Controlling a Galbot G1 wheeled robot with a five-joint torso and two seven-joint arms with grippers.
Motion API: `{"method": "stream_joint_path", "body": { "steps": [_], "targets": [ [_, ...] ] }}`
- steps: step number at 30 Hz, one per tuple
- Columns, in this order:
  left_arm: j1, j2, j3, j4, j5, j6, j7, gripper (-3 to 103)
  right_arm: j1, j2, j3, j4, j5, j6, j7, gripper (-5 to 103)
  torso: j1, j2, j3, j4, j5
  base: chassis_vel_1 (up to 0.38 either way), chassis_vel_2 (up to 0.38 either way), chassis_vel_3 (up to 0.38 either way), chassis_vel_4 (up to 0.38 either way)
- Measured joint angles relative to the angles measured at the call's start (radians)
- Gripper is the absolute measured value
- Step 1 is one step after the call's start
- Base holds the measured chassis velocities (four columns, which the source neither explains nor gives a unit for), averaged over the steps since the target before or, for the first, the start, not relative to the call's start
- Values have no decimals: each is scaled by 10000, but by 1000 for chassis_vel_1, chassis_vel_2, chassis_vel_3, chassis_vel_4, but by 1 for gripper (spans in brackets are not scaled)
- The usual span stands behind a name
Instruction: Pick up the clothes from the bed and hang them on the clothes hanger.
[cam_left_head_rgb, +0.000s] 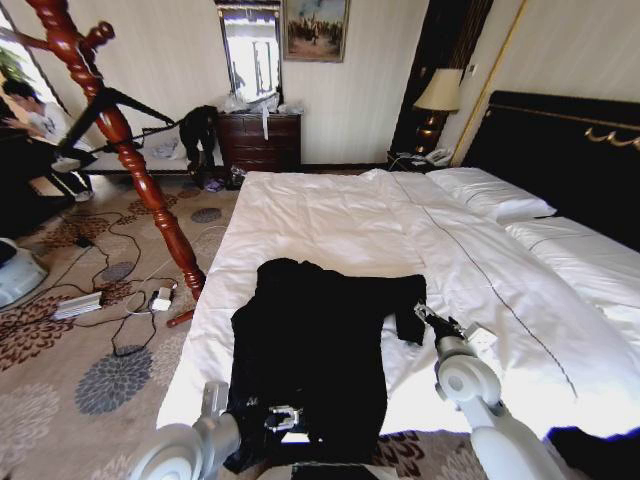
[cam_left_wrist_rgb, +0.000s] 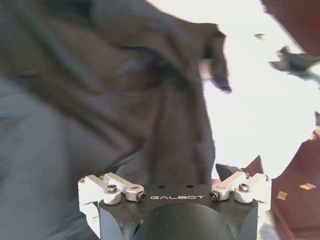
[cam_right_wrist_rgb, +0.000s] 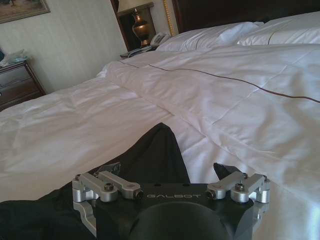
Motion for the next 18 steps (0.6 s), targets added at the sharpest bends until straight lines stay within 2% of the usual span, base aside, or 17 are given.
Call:
{"method": "stream_joint_path", "body": {
  "steps": [2,3,6,9,11,12,14,15,16,18],
  "targets": [
    [-242,20,399,-35,461,-1,756,100,-38,-19,48,-7,-2,0,7,100,0,0,0,0,1,0,0,0,0],
    [-322,12,594,-18,700,0,911,100,-44,-23,63,-20,-1,0,13,100,0,0,0,0,1,0,0,0,0],
    [-407,-92,738,96,1289,0,960,100,-44,-23,83,-59,8,0,29,100,0,0,0,1,1,0,0,0,0],
    [-554,-337,403,75,1177,1,624,100,-23,-24,89,-83,19,0,35,100,0,0,0,4,1,0,0,0,0],
    [-796,-528,-96,-79,367,-5,-330,100,24,-21,90,-118,38,0,41,100,0,0,0,2,1,0,0,0,0],
    [-848,-524,-347,-80,290,-8,-1019,100,70,-24,83,-159,46,0,44,100,1,0,0,-1,2,0,0,0,0],
    [-681,-406,-476,-2,509,-12,-1671,100,137,-20,60,-192,60,0,46,100,1,0,0,-1,2,0,0,0,0],
    [-681,-406,-476,-2,509,-12,-1671,100,137,-20,60,-192,60,0,46,100,1,0,0,-1,2,0,0,0,0],
    [-480,-347,-460,46,623,-10,-1971,100,174,-5,34,-214,66,0,51,100,1,0,0,0,0,0,0,0,0],
    [-114,-303,-364,106,905,-10,-2198,100,259,37,-42,-267,71,0,57,100,0,0,0,3,1,0,0,0,0]
  ]
}}
